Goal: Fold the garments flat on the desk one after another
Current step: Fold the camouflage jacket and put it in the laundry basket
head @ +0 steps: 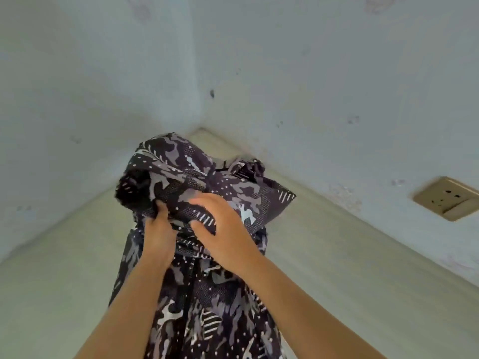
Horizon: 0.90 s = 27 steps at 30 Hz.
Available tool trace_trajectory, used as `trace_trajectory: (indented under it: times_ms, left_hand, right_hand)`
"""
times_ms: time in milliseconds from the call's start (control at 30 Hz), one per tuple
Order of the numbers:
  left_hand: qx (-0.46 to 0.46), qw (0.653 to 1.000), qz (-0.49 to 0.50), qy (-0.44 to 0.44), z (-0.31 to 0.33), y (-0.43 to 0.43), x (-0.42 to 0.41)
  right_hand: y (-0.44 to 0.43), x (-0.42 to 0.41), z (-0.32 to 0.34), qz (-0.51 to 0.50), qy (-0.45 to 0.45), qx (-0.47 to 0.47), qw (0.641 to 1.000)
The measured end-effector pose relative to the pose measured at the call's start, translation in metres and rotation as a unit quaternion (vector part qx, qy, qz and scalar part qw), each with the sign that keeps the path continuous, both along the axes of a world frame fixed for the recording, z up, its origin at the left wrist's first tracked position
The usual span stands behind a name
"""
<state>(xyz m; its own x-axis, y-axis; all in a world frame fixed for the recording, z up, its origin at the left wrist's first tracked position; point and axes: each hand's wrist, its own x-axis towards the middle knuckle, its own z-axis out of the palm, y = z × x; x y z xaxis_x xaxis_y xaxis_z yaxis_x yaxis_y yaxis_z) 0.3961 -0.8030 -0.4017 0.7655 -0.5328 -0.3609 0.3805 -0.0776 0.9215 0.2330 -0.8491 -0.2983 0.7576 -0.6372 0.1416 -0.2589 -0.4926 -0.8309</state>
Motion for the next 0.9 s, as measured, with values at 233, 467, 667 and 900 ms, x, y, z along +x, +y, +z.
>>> trace_trajectory:
  times_ms: [233, 467, 667, 900]
  left_hand:
    - [0.292, 0.931, 0.210, -0.065, -0.016, 0.046, 0.014]
    - [0.194, 0.832, -0.147, -0.498, -0.020, -0.016, -0.002]
    - [0.197, 0.757, -0.386, -0.489, -0.033, -0.086, 0.021]
    - [0.215, 0.685, -0.434, -0.544, -0.035, -0.093, 0.070]
  right_hand:
    - [-0.037, -0.019, -0.110, -0.047, 0.251, -0.018, 0.967]
    - [-0.088, -0.024, -0.101, -0.299, 0.067, -0.029, 0.952]
    - [-0.171, -0.039, -0.098, -0.206, 0.218, -0.046, 0.953]
    - [-0.209, -0.010, -0.108, 0.010, 0.286, -0.119, 0.951]
